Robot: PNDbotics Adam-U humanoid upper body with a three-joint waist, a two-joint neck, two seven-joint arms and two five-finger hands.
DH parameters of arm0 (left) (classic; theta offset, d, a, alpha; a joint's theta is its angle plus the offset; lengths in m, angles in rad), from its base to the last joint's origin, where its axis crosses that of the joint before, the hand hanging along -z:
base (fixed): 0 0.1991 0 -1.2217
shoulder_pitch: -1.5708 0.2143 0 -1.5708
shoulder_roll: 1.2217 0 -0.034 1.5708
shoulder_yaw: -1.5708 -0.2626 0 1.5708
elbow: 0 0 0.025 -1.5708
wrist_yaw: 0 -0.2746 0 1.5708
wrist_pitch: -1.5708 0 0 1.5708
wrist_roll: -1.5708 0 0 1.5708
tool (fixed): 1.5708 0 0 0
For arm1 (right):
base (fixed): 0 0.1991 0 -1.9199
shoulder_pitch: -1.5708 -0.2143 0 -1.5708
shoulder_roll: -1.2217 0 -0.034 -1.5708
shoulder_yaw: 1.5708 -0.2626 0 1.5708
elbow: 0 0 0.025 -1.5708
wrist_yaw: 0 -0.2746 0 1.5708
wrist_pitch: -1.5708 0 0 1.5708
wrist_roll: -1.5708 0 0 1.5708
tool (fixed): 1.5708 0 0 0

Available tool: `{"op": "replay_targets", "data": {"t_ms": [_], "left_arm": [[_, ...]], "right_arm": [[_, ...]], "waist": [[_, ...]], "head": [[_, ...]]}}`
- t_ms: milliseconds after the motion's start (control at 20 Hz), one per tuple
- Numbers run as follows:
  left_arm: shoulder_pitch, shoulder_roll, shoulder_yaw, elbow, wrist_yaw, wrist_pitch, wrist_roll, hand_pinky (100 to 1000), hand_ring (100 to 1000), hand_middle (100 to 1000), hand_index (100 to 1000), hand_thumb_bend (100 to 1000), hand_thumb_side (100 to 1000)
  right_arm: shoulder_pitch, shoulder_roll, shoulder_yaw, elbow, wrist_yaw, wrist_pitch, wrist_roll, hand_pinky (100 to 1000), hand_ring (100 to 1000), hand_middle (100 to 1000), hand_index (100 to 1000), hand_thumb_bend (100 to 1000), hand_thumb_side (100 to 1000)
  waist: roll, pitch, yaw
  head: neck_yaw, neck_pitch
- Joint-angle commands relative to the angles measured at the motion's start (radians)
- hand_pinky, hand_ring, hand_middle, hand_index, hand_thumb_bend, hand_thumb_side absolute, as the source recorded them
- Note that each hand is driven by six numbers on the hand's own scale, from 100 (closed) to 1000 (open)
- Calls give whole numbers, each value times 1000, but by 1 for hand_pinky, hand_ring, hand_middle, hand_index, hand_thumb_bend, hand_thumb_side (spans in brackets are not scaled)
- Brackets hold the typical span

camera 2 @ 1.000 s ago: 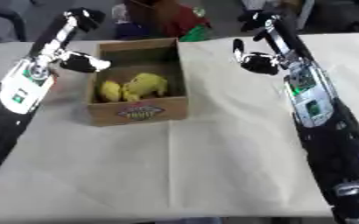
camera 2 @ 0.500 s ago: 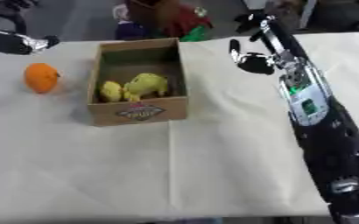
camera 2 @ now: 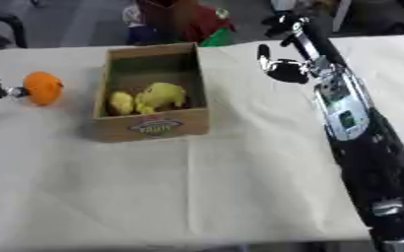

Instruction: Pick up objects on the table and place them in the box.

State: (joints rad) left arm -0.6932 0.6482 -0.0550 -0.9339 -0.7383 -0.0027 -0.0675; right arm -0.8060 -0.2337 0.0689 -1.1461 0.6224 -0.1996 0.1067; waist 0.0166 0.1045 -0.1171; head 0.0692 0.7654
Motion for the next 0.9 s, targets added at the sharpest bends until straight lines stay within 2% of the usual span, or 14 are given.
{"op": "replay_targets", "data": {"t_ms": [50, 250, 500, 600, 750, 800, 900], "left_arm": [[-29, 0, 25, 58, -48, -5, 28, 784, 765, 751, 844, 755, 100], [-37, -28, 31, 109, -74, -10, 43, 779, 757, 749, 846, 751, 100], [-48, -48, 45, 144, -87, 10, 135, 735, 684, 676, 802, 708, 100], [-52, -51, 48, 159, -102, 27, 173, 700, 623, 598, 744, 636, 100], [-54, -55, 49, 174, -122, 50, 222, 697, 618, 592, 739, 625, 100], [-55, -55, 51, 174, -122, 54, 234, 634, 500, 451, 608, 403, 100], [-51, -56, 63, 160, -102, 75, 301, 618, 480, 411, 569, 386, 100]], "right_arm": [[-14, -22, -6, -15, -11, -3, 0, 669, 784, 636, 828, 100, 100], [-15, -16, -3, -13, -13, -5, 3, 669, 784, 637, 828, 100, 100], [-21, -11, 0, -9, -14, -8, 7, 670, 785, 637, 828, 100, 100], [-23, -11, 0, -7, -15, -9, 7, 669, 785, 637, 828, 100, 100], [-25, -11, 0, -5, -16, -9, 6, 670, 785, 637, 828, 100, 100], [-24, -11, -1, -5, -16, -9, 6, 670, 785, 636, 828, 100, 100], [-23, -13, -3, -5, -17, -8, 4, 669, 785, 635, 828, 100, 100]], "waist": [[0, -12, -4], [-2, -10, -15], [-8, -1, -38], [-9, 2, -46], [-10, 4, -51], [-10, 4, -51], [-9, 5, -49]], "head": [[0, 5], [3, 5], [12, 5], [14, 5], [15, 5], [14, 5], [12, 5]]}}
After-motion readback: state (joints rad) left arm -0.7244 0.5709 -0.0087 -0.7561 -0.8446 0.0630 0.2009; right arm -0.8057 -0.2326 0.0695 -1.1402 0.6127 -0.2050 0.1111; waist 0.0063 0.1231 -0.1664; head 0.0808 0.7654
